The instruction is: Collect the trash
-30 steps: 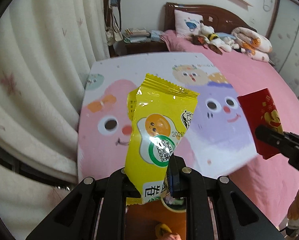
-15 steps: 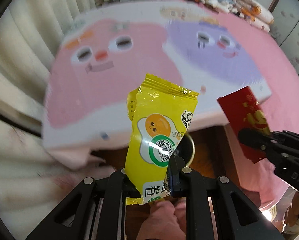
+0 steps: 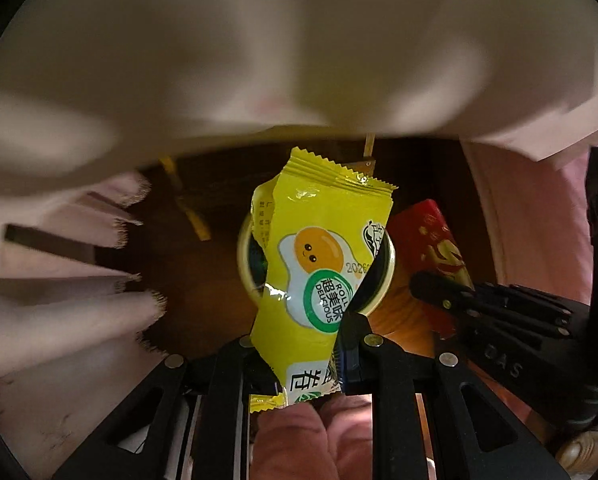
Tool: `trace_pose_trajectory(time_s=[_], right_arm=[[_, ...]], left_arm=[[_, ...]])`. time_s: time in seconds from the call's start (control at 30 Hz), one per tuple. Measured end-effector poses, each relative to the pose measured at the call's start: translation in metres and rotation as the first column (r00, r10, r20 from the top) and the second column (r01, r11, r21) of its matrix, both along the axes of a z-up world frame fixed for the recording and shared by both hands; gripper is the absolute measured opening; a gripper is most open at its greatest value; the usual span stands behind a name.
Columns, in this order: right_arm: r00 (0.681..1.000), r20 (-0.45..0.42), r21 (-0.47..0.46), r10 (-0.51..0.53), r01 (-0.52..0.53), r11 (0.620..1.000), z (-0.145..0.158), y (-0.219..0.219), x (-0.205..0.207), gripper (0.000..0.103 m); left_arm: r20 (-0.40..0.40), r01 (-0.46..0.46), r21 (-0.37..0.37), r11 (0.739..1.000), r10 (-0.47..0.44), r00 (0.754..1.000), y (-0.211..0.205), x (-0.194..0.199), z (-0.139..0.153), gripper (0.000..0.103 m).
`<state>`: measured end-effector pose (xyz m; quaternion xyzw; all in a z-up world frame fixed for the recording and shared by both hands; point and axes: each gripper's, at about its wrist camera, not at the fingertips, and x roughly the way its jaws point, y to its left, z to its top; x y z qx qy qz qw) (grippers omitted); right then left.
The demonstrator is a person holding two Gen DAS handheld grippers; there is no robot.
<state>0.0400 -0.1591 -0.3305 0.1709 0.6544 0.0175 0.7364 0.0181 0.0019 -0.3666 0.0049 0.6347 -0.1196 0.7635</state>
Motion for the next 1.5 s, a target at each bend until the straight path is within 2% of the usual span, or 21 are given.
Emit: trace_pose_trajectory(time_s=[0.1,0.17,0.23,0.27,0.33,0.37,0.4,0.43,0.5,0.67,0.77,0.97,1.17,1.3,1.5], right_arm=[[0.999,-0.011,0.015,-0.038,0.039,0.999,-0.038,-0.013,0.004,0.011],[0.998,-0.013,0.038,-0.057,0.057,0.998,-0.059,-0.02,0.01,0.011],[0.998,-0.015,0.05,-0.065,0.065,0.997,-0.079,-0.023,0.017,0.014],[0.998,-0.017,0.06,-0.067,0.068,0.996,-0.084,-0.028,0.021,0.017],[0.997,-0.018,0.078,-0.076,0.077,0.994,-0.092,-0.032,0.026,0.029],[0.997,-0.016,0.078,-0.081,0.082,0.994,-0.096,-0.033,0.027,0.033],[0.996,-0.014,0.075,-0.086,0.087,0.993,-0.097,-0.037,0.028,0.042],[0.996,-0.008,0.077,-0.092,0.092,0.993,-0.097,-0.039,0.03,0.049],[0.996,0.001,0.09,-0.094,0.093,0.992,-0.094,-0.043,0.029,0.056],[0.998,0.01,0.064,-0.06,0.059,0.996,-0.075,-0.038,0.027,0.056],[0.998,0.016,0.064,-0.054,0.053,0.997,-0.046,-0.034,0.019,0.056],[0.999,0.046,0.003,0.015,-0.016,1.0,0.031,-0.021,0.004,0.06],[0.99,0.119,-0.034,0.075,-0.072,0.997,0.132,-0.007,-0.011,0.064],[0.984,0.155,-0.045,0.088,-0.082,0.996,0.193,-0.004,-0.016,0.066],[0.958,0.26,-0.059,0.12,-0.108,0.992,0.293,-0.007,-0.019,0.067]], left_arm=[[-0.004,0.012,0.006,1.0,-0.012,1.0,-0.015,0.008,-0.031,0.022],[0.003,0.011,0.022,1.0,-0.011,1.0,-0.018,0.011,-0.046,0.035],[0.0,0.009,0.028,1.0,-0.009,1.0,-0.018,0.014,-0.054,0.057],[0.004,0.004,0.028,1.0,-0.004,1.0,-0.016,0.014,-0.056,0.063],[0.011,-0.019,0.036,0.999,0.018,1.0,-0.011,0.012,-0.059,0.077],[0.005,-0.025,0.037,0.999,0.025,1.0,-0.022,0.035,-0.059,0.081],[-0.001,-0.034,0.042,0.999,0.034,0.999,-0.029,0.05,-0.058,0.088],[0.0,-0.043,0.044,0.998,0.043,0.999,-0.027,0.049,-0.056,0.088],[0.0,-0.049,0.052,0.997,0.049,0.999,-0.023,0.055,-0.051,0.088],[-0.014,-0.073,0.062,0.995,0.074,0.997,-0.004,0.053,-0.029,0.088],[-0.017,-0.086,0.057,0.995,0.087,0.996,0.003,0.043,0.002,0.088],[0.043,-0.099,0.061,0.993,0.096,0.994,0.009,0.023,0.095,0.088],[0.141,-0.094,0.067,0.993,0.084,0.987,0.016,0.014,0.201,0.088],[0.216,-0.118,0.06,0.991,0.103,0.971,0.018,0.012,0.275,0.088],[0.319,-0.154,0.04,0.987,0.134,0.938,0.021,0.008,0.363,0.088]])
